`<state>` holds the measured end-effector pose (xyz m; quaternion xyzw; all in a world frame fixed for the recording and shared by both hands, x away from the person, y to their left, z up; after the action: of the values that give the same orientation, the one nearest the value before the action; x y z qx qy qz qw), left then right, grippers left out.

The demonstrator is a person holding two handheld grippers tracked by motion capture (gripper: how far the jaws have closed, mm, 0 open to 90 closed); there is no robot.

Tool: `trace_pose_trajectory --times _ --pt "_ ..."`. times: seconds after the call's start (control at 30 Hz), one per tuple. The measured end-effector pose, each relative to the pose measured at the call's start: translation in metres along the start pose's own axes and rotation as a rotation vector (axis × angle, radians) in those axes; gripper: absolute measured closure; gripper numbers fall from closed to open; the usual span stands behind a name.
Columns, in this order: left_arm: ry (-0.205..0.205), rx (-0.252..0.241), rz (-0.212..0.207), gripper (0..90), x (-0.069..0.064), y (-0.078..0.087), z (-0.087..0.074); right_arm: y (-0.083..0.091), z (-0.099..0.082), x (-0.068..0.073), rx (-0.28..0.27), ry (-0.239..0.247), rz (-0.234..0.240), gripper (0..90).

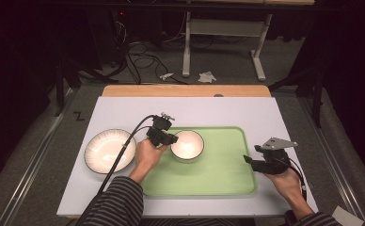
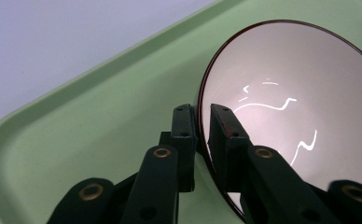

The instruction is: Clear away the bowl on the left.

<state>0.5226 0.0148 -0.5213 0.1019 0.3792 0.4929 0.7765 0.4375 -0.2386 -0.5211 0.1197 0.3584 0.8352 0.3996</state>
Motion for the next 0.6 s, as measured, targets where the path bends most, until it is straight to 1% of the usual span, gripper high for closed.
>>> trace_pose_trajectory --times 0.07,0.1,0.2,0.3,0.33,0.37,0.47,0.6 --pt "0.006 -0.007 -0.005 82.6 -0.0014 -0.0013 0.0009 0.0003 0.0004 0.0004 0.001 0.006 -0.004 41.0" --pt "0.021 -0.016 -0.009 82.6 -0.0022 -0.0026 0.0022 0.0003 0.0009 0.0002 -0.006 0.008 -0.004 41.0" --pt "0.016 -0.015 -0.010 83.2 -0.0030 -0.0035 0.0020 0.0009 0.0009 -0.0016 -0.006 0.008 -0.010 41.0" --pt "0.020 -0.025 -0.010 83.5 -0.0050 -0.0050 0.0023 0.0011 0.0014 0.0006 -0.007 0.009 -0.009 41.0" --pt "0.016 -0.020 -0.012 83.5 -0.0053 -0.0053 0.0020 0.0010 0.0011 0.0005 -0.004 0.013 -0.011 41.0" --pt "0.020 -0.023 -0.014 83.5 -0.0065 -0.0062 0.0022 0.0006 0.0011 0.0007 -0.004 0.014 -0.009 41.0" --pt "0.017 -0.020 -0.018 83.5 -0.0084 -0.0070 0.0016 0.0002 0.0009 0.0002 -0.002 0.009 -0.010 41.0" --pt "0.030 -0.023 -0.025 83.3 -0.0099 -0.0078 0.0019 0.0000 0.0014 -0.0003 -0.003 0.006 -0.011 41.0"
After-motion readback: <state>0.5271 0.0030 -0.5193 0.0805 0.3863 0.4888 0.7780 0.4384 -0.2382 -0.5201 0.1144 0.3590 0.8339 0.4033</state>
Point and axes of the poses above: each handheld gripper's, and its own axes: y roughly backward along the jaws, z roughly out of its top, x roughly to its left, the point moved 9 cm from there along -y, roughly forward along the jaws, and after that the axes turned 1 degree about z, right-handed, at the moved point
